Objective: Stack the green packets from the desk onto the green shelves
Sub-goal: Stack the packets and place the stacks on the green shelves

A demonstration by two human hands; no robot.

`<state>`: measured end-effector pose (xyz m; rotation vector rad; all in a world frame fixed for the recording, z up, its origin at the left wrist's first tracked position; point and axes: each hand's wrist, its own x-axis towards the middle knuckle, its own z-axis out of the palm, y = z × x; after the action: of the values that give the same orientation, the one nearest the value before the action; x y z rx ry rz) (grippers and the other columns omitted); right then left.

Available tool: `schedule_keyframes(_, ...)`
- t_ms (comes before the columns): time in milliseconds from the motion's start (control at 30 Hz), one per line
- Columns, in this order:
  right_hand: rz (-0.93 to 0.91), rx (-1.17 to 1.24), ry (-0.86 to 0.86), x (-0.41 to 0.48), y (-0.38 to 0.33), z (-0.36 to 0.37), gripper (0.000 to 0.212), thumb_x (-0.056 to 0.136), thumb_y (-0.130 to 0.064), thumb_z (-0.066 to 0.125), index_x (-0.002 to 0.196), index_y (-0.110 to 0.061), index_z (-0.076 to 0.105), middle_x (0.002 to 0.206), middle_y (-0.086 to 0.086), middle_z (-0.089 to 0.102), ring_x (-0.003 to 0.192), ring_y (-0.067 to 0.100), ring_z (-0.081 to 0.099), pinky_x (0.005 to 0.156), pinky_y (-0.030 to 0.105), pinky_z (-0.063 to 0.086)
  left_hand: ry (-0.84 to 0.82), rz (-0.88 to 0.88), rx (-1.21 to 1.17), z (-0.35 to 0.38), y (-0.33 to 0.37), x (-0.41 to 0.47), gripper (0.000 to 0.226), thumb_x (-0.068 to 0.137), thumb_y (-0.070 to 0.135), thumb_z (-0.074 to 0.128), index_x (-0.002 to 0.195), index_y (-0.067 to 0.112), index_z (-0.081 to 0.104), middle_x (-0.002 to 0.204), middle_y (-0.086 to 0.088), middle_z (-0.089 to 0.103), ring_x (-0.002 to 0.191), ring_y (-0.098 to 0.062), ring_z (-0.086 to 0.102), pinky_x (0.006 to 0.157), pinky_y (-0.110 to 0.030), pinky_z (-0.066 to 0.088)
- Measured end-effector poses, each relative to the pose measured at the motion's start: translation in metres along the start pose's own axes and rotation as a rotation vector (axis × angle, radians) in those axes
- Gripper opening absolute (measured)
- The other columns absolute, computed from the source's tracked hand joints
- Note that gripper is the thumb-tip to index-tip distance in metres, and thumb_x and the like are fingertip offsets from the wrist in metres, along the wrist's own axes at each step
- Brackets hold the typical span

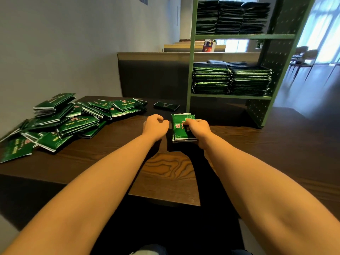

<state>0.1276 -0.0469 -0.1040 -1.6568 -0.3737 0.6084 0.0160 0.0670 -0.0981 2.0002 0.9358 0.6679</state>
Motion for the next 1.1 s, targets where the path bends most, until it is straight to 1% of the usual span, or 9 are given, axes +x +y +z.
schedule_keyframes(100,0.069,-0.023,-0.068,0.016,-0.009,-0.009,0.021,0.094,-0.017,0.068,0.111,-0.006,0.063,0.099,0.014,0.071,0.088,0.029,0.071,0.087,0.042,0.059,-0.050,0.033,0.162,0.004,0.001,0.027,0.040,0.096,0.025,0.056,0.134,0.014,0.056,0.133,-0.009,0.057,0.121,-0.028,0.053,0.085,-0.028,0.040)
schedule_keyframes(267,0.212,-0.081,-0.294,0.055,-0.016,-0.029,0.029,0.091,-0.023,0.066,0.113,-0.003,0.064,0.089,0.016,0.076,0.074,0.030,0.074,0.081,0.040,0.058,-0.118,0.088,0.362,0.019,0.006,0.079,0.042,0.097,0.027,0.051,0.139,0.021,0.050,0.136,-0.010,0.056,0.101,-0.037,0.064,0.082,-0.041,0.056)
schedule_keyframes(433,0.300,-0.080,-0.586,0.086,-0.024,-0.042,0.020,0.100,-0.018,0.047,0.106,-0.006,0.062,0.083,0.010,0.077,0.068,0.023,0.075,0.062,0.029,0.060,-0.147,0.088,0.461,0.034,0.014,0.126,0.026,0.098,0.030,0.052,0.109,0.008,0.060,0.122,-0.019,0.062,0.108,-0.038,0.060,0.089,-0.042,0.049)
schedule_keyframes(500,0.311,-0.108,-0.699,0.096,-0.024,-0.044,0.022,0.093,-0.013,0.050,0.110,-0.007,0.063,0.090,0.010,0.078,0.077,0.022,0.076,0.071,0.032,0.061,-0.168,0.030,0.480,0.040,0.014,0.140,0.023,0.096,0.025,0.052,0.098,0.004,0.061,0.118,-0.022,0.063,0.104,-0.038,0.060,0.084,-0.039,0.048)
schedule_keyframes(567,0.321,-0.152,-0.781,0.104,-0.021,-0.045,0.033,0.083,-0.015,0.057,0.114,-0.007,0.065,0.098,0.010,0.078,0.084,0.023,0.076,0.083,0.036,0.060,-0.219,-0.019,0.595,0.046,0.012,0.156,0.033,0.095,0.021,0.049,0.114,-0.003,0.062,0.125,-0.023,0.060,0.114,-0.040,0.057,0.092,-0.040,0.047)
schedule_keyframes(800,0.349,-0.189,-0.891,0.121,-0.016,-0.048,0.035,0.084,-0.018,0.066,0.118,-0.009,0.064,0.105,0.009,0.078,0.092,0.021,0.077,0.084,0.034,0.063,-0.575,-0.079,0.924,0.061,-0.002,0.183,0.027,0.098,0.021,0.052,0.118,0.006,0.060,0.122,-0.016,0.056,0.118,-0.033,0.055,0.103,-0.039,0.043)
schedule_keyframes(867,0.364,-0.205,-0.908,0.124,-0.017,-0.048,0.033,0.088,-0.019,0.063,0.120,-0.009,0.064,0.107,0.009,0.078,0.094,0.021,0.077,0.084,0.034,0.063,-0.549,-0.098,0.868,0.066,-0.009,0.191,0.039,0.099,0.026,0.051,0.131,0.005,0.055,0.139,-0.019,0.050,0.130,-0.036,0.048,0.112,-0.046,0.038)
schedule_keyframes(967,0.372,-0.229,-0.906,0.125,-0.018,-0.047,0.031,0.091,-0.019,0.062,0.121,-0.010,0.064,0.107,0.008,0.078,0.093,0.020,0.077,0.081,0.032,0.063,-0.378,0.089,0.808,0.072,-0.014,0.199,0.068,0.098,0.047,0.046,0.156,0.021,0.021,0.163,-0.014,0.015,0.149,-0.036,0.015,0.118,-0.059,0.021)
schedule_keyframes(1100,0.361,-0.219,-0.873,0.120,-0.019,-0.046,0.031,0.087,-0.021,0.060,0.115,-0.010,0.065,0.100,0.006,0.079,0.087,0.018,0.077,0.076,0.030,0.064,-0.397,0.061,0.876,0.070,-0.016,0.190,0.060,0.099,0.045,0.048,0.150,0.016,0.036,0.160,-0.019,0.021,0.147,-0.037,0.018,0.120,-0.053,0.018)
